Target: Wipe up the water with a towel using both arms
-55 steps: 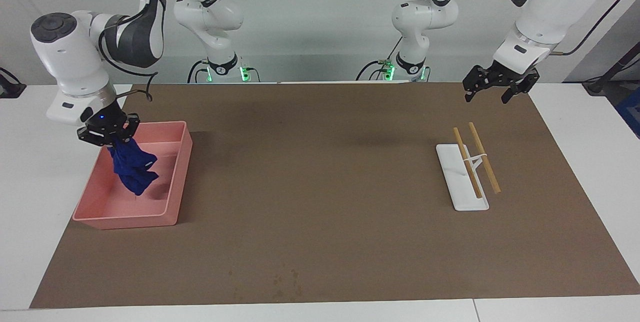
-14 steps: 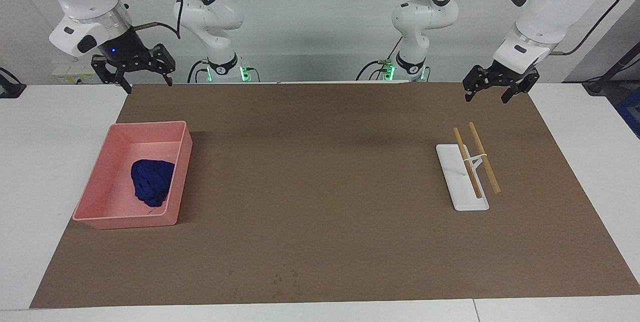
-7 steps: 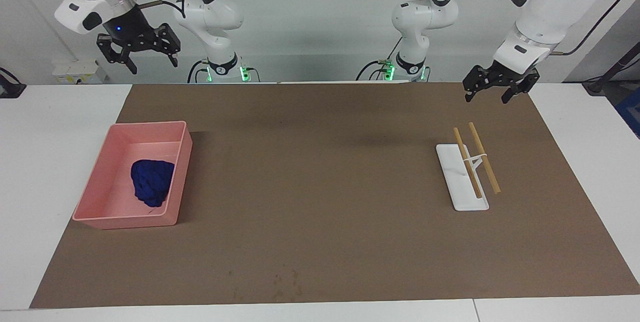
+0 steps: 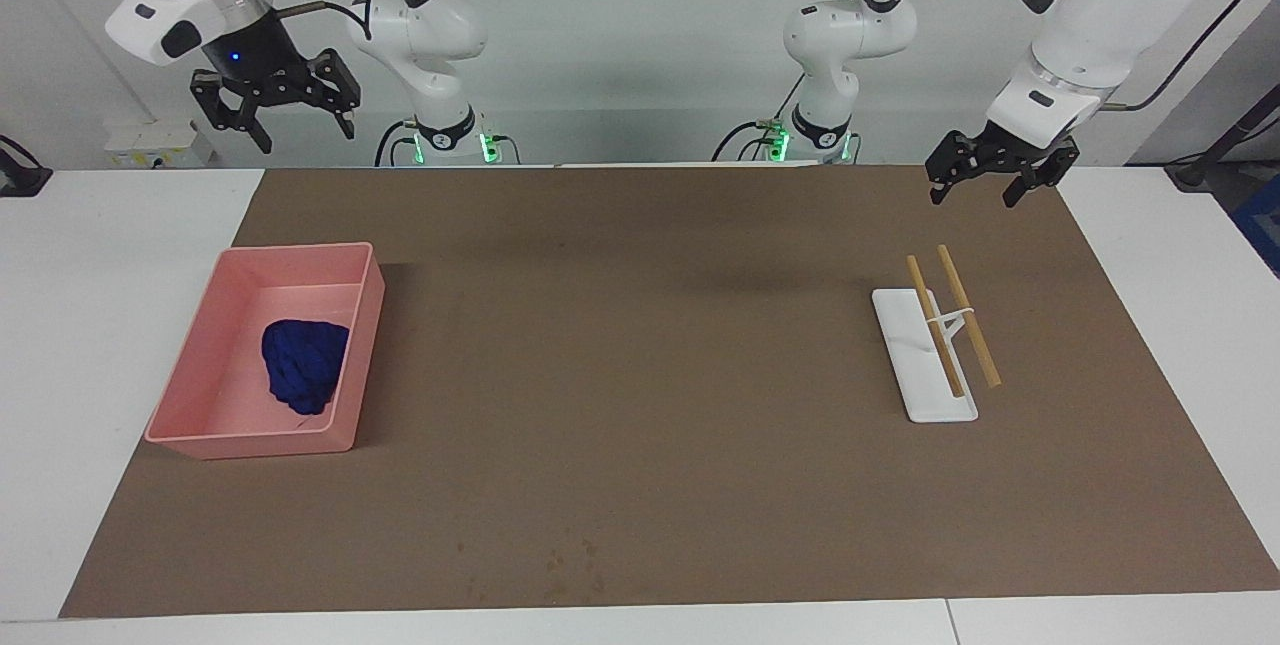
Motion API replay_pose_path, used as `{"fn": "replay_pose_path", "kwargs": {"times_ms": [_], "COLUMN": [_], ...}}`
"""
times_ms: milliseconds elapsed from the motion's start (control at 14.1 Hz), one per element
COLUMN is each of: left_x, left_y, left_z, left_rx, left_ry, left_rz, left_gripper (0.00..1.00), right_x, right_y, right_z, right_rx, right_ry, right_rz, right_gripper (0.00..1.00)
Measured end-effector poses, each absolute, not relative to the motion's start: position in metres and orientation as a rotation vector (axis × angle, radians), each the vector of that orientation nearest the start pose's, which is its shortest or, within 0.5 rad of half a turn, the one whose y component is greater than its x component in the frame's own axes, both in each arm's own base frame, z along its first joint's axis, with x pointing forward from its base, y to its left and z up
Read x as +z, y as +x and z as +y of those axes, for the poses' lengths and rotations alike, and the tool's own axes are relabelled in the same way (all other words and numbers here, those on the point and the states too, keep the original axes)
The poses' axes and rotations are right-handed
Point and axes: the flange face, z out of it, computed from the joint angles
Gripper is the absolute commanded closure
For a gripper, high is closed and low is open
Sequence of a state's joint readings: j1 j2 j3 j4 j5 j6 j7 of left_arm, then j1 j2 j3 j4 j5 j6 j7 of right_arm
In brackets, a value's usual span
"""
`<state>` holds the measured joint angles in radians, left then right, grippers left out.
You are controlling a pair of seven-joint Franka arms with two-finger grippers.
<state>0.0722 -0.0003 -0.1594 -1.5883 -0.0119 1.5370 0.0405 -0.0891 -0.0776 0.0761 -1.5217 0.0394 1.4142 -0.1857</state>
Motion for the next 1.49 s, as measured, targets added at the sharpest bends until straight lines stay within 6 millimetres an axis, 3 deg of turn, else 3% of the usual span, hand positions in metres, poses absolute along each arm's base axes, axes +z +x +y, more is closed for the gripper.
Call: {"fn": "replay_pose_path", "kwargs": {"times_ms": [708, 1487], "left_x": [0.614, 0.614], "left_y": [0.548, 0.548], "left_z": [-0.049, -0.049], "left_rx": [0.081, 0.081], "left_ry": [-3.145, -3.145], "left_rz": [0.201, 0.199], "left_gripper": [0.0, 0.0], "right_x": [0.675, 0.671], "right_y": [0.518, 0.535], "right_z": [0.006, -0.014], "right_rx": [-0.004, -0.049], "right_ry": [-3.092, -3.097], "right_rz": [-0.295, -0.241], "right_gripper": [0.0, 0.0]}}
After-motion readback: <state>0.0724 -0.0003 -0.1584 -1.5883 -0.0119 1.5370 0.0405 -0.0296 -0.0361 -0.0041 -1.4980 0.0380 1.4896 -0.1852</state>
